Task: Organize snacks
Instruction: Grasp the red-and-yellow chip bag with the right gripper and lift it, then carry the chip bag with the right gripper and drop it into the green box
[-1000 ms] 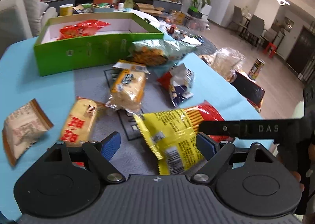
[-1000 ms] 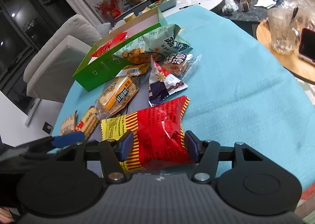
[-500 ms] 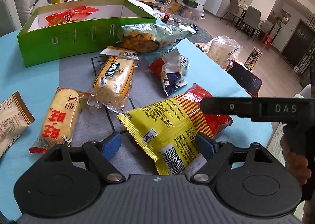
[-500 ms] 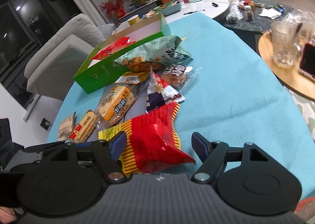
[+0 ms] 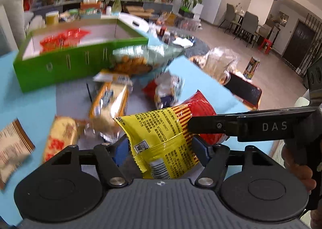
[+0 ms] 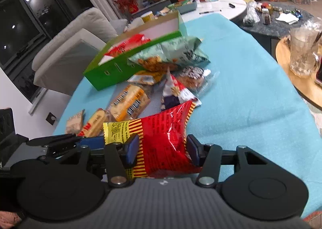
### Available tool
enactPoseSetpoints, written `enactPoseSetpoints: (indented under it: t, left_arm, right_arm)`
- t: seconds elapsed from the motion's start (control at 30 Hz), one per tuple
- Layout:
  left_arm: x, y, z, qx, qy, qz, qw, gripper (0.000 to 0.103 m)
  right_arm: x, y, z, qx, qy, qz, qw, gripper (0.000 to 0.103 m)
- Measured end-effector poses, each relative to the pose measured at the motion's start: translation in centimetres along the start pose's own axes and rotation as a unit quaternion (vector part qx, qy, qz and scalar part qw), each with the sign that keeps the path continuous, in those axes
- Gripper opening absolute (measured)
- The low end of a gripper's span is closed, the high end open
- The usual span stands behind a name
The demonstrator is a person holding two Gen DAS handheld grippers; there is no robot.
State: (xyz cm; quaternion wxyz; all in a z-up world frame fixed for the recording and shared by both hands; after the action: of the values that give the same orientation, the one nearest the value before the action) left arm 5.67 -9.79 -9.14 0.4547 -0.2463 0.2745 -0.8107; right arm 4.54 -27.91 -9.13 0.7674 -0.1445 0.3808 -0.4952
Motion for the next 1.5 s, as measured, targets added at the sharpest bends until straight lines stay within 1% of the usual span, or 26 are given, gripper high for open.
enactPoseSetpoints:
  t: [0.17, 0.4, 0.47, 0.63, 0.73, 0.93, 0.97, 1.0, 1.03, 1.13, 1.27, 1.5]
  left_arm:
    - [0.3, -1.8, 1.8, 0.043, 0.022, 0.017, 0.9987, 0.063]
    - [-1.0, -2.7, 5.0, 0.089, 0.023, 0.039, 0.995, 0.064]
    - [-1.7, -2.6, 5.9, 0.098, 0.022, 0.049, 0.9938, 0.064]
    - [-3.0, -1.9, 8.5, 0.113, 0.026, 0.067, 0.991, 0.065]
    - [-3.5, -1.4, 10.0, 0.121, 0.03, 0.074, 0.9895, 0.065]
    - [-4.6, 0.6, 13.0, 0.124, 0.034, 0.085, 0.9881, 0.065]
    - [-4.8, 1.0, 13.5, 0.125, 0.033, 0.085, 0.988, 0.066]
    - [-5.0, 1.4, 13.9, 0.125, 0.032, 0.081, 0.9883, 0.072]
    - [-5.4, 2.0, 14.5, 0.122, 0.032, 0.072, 0.9894, 0.073]
    - [-6.3, 3.3, 16.0, 0.119, 0.027, 0.067, 0.9902, 0.073]
    - [-7.1, 5.1, 17.7, 0.12, 0.041, 0.071, 0.9894, 0.073]
    - [-9.0, 7.9, 19.5, 0.115, 0.035, 0.071, 0.9902, 0.073]
  right_arm:
    - [-1.2, -1.0, 1.6, 0.036, -0.001, 0.008, 0.999, 0.055]
    - [-2.3, -0.6, 4.7, 0.076, 0.006, 0.027, 0.997, 0.055]
    - [-2.5, -0.1, 5.6, 0.088, 0.016, 0.036, 0.995, 0.055]
    - [-3.4, 1.3, 8.1, 0.106, 0.008, 0.043, 0.993, 0.055]
    - [-3.2, 1.9, 9.7, 0.112, 0.011, 0.049, 0.992, 0.055]
    - [-2.6, 3.7, 12.5, 0.122, 0.012, 0.05, 0.991, 0.055]
    - [-2.4, 4.0, 12.9, 0.122, 0.014, 0.05, 0.991, 0.055]
    - [-2.3, 4.3, 13.3, 0.123, 0.016, 0.05, 0.991, 0.056]
    - [-2.1, 4.7, 13.9, 0.124, 0.017, 0.053, 0.991, 0.057]
    - [-1.4, 5.9, 15.3, 0.126, 0.02, 0.054, 0.99, 0.057]
    - [-0.7, 7.4, 16.8, 0.119, 0.031, 0.056, 0.991, 0.057]
    - [-0.5, 9.5, 19.1, 0.117, 0.021, 0.037, 0.992, 0.057]
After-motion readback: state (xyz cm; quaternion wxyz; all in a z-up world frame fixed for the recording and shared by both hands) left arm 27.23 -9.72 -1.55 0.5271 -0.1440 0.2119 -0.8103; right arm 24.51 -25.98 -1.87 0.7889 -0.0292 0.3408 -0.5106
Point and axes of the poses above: each gripper's, at about its wrist camera, not at the fingertips, and y roughly the way its jaws point, x to its right, z to its top, the point moved 2 cm from there along y, roughly the way its jaws point, and after that the axes turned 5 degrees about z, right-handed, at the moved point
